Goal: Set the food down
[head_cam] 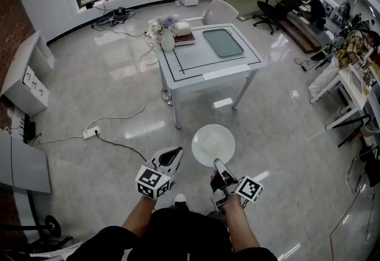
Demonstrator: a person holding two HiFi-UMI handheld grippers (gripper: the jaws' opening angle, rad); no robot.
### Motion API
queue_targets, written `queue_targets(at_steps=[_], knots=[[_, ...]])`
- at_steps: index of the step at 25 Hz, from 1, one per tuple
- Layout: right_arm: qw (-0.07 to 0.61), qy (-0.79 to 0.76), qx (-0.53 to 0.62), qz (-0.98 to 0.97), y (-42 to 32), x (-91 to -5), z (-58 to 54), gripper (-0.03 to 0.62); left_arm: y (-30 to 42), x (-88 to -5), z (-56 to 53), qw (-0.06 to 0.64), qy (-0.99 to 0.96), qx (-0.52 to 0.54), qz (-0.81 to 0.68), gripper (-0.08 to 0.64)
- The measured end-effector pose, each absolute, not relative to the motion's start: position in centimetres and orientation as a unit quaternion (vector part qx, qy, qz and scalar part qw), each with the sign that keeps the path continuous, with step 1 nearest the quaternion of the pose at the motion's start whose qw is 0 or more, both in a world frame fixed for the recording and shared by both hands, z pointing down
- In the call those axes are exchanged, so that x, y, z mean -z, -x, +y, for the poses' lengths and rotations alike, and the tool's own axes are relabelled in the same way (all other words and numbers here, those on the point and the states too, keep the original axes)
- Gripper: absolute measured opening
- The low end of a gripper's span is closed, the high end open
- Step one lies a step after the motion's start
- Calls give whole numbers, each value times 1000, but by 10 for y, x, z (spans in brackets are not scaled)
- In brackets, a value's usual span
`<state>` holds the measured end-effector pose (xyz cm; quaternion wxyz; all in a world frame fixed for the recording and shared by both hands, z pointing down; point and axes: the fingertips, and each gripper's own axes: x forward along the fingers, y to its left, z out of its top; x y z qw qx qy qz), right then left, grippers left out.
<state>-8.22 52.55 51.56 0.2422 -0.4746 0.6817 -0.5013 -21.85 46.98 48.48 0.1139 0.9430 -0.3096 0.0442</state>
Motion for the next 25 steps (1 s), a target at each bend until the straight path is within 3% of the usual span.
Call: queue_targets(at_steps=[25], knots=[[266,474,489,682,94,-514,508,18,225,-495,453,121,-948,-50,-291,6]])
